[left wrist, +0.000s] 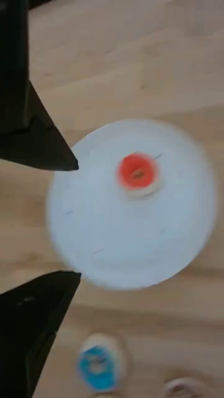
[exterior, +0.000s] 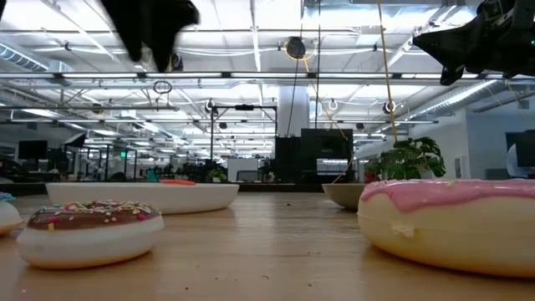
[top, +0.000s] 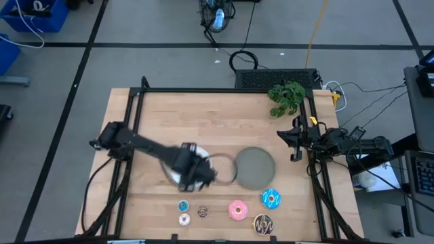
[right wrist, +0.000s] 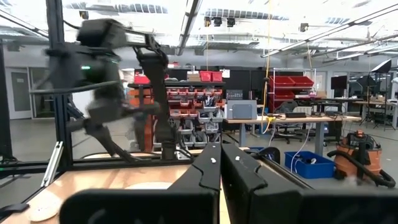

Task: Pick & Place donuts
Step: Put the small blue donut on the white plate

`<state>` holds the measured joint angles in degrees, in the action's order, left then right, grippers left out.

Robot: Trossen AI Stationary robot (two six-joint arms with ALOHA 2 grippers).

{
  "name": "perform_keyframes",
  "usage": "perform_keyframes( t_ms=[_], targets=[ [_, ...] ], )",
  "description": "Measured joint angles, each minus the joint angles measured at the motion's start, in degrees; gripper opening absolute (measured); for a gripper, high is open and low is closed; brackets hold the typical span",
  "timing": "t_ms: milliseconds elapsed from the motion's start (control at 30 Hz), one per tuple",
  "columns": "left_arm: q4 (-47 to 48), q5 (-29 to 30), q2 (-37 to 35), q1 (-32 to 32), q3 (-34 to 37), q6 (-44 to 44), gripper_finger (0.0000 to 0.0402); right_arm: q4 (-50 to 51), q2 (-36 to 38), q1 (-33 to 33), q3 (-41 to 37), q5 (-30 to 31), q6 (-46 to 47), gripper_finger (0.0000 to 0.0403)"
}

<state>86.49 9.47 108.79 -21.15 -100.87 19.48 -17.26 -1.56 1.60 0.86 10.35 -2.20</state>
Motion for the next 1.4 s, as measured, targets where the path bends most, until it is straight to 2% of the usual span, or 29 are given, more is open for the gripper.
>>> perform_keyframes(
  t_ms=[167,333,433,467,633,767,900,1233,1400],
  targets=[
    [3.6,-2.8,0.0,-6.7,0.1,8.5,0.0198,0.0,0.0,0.0,0.0,0.0,0.0,0.0000],
    [3.5,-9.0,0.1,-12.3,0.4,8.8,0.0093,0.0,0.0,0.0,0.0,-0.1,0.0,0.0000],
    [3.2,-7.9,0.1,-14.2,0.4,9.9,0.0024,0.0,0.0,0.0,0.0,-0.1,0.0,0.0000],
    [3.0,-7.5,0.0,-14.6,0.4,10.6,0.0013,0.0,0.0,0.0,0.0,-0.1,0.0,0.0000],
    [-1.7,-4.7,-1.5,-17.8,0.3,14.6,0.0015,0.0,0.0,0.0,0.0,-0.1,0.0,0.0000],
    [-1.7,-3.8,-1.2,-19.6,0.4,17.1,0.0004,0.0,0.0,0.0,0.0,0.0,0.0,0.0000],
    [-4.1,-1.6,-1.3,-19.8,0.4,20.3,0.0017,0.0,0.0,0.0,0.0,0.0,0.0,0.0000],
    [-7.7,4.8,-1.3,-19.5,0.4,16.8,0.0004,1.3,0.0,0.0,0.0,0.0,0.0,0.0000],
    [-7.7,6.1,-1.3,-19.5,0.4,16.4,0.0027,2.0,0.0,0.0,0.0,0.0,0.0,0.0000]
  ],
)
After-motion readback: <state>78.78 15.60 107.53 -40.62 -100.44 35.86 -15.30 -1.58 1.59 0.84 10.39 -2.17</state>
